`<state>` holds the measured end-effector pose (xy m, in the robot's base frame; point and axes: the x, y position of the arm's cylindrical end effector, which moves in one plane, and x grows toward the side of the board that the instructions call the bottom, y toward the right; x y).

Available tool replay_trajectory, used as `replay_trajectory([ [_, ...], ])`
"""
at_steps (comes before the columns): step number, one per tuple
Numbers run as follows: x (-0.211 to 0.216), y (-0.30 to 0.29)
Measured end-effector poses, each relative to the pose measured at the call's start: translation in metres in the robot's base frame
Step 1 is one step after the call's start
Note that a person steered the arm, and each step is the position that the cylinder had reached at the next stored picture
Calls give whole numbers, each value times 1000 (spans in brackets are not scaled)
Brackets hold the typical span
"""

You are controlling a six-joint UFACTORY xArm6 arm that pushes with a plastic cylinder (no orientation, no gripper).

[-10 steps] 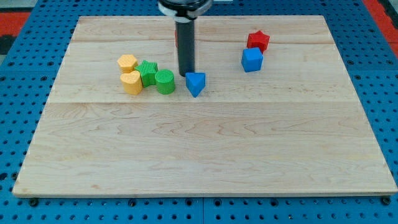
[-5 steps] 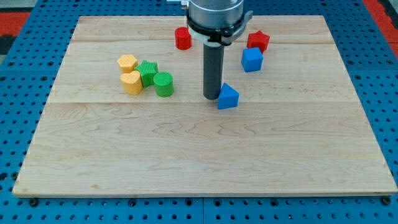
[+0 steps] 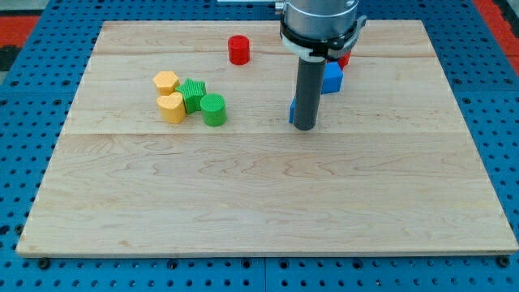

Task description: Move the blue triangle down to the blue cube

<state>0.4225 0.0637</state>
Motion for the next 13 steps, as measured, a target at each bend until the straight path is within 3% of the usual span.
replay_trajectory([
  [2, 6, -64],
  [3, -25, -65],
  [6, -33, 43],
  [7, -15, 26],
  [8, 9, 87],
  [9, -17, 118],
  [10, -46, 116],
  [13, -40, 73],
])
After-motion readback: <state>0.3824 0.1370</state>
